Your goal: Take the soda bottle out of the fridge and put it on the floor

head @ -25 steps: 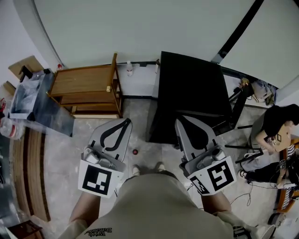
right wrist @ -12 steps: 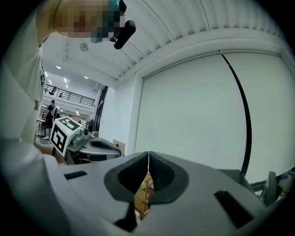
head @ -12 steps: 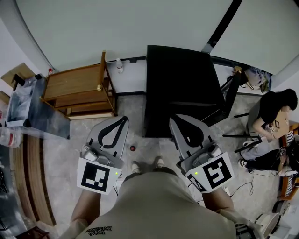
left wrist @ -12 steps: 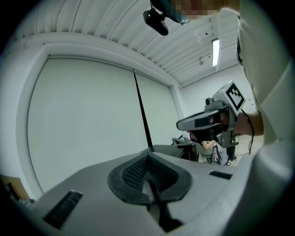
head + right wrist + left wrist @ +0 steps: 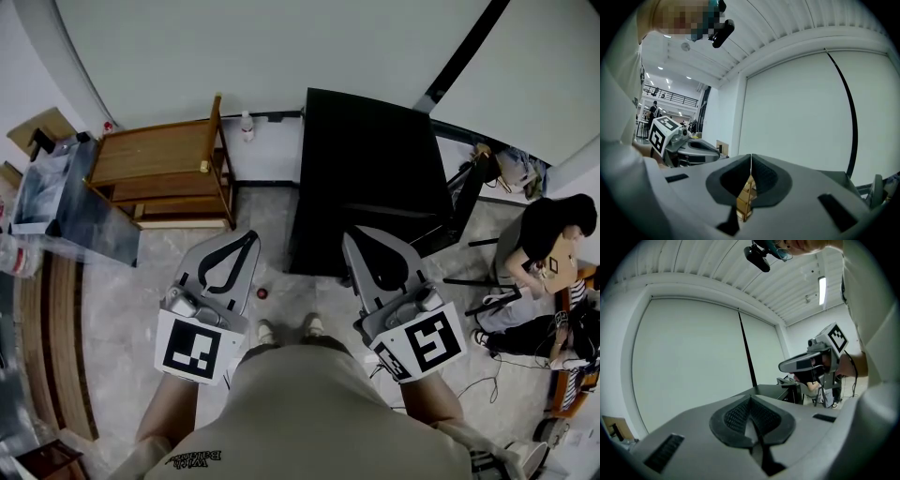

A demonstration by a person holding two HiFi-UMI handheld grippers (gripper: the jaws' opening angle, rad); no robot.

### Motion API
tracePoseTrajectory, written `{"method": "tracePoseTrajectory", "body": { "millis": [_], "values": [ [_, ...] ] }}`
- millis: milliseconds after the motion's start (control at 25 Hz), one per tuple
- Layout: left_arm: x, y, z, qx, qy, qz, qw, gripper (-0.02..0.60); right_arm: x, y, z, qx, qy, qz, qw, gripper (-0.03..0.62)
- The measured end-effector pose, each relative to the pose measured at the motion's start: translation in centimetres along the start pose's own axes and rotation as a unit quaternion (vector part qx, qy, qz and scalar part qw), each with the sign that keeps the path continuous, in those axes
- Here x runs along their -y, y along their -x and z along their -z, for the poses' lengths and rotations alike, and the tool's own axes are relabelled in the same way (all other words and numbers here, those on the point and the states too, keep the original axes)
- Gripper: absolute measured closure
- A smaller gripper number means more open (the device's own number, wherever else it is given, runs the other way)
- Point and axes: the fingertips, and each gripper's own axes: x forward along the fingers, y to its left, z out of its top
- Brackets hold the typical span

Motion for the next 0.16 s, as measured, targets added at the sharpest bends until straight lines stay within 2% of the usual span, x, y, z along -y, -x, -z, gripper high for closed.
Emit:
{"method": "tracePoseTrajectory", "body": {
  "millis": [160],
  "values": [
    [-0.03, 0.05, -0.05, 0.001, -0.004, -0.001, 1.0, 0.575, 0.07, 0.07, 0.24, -0.002, 0.0, 0.0, 1.0, 0.595]
  ]
}}
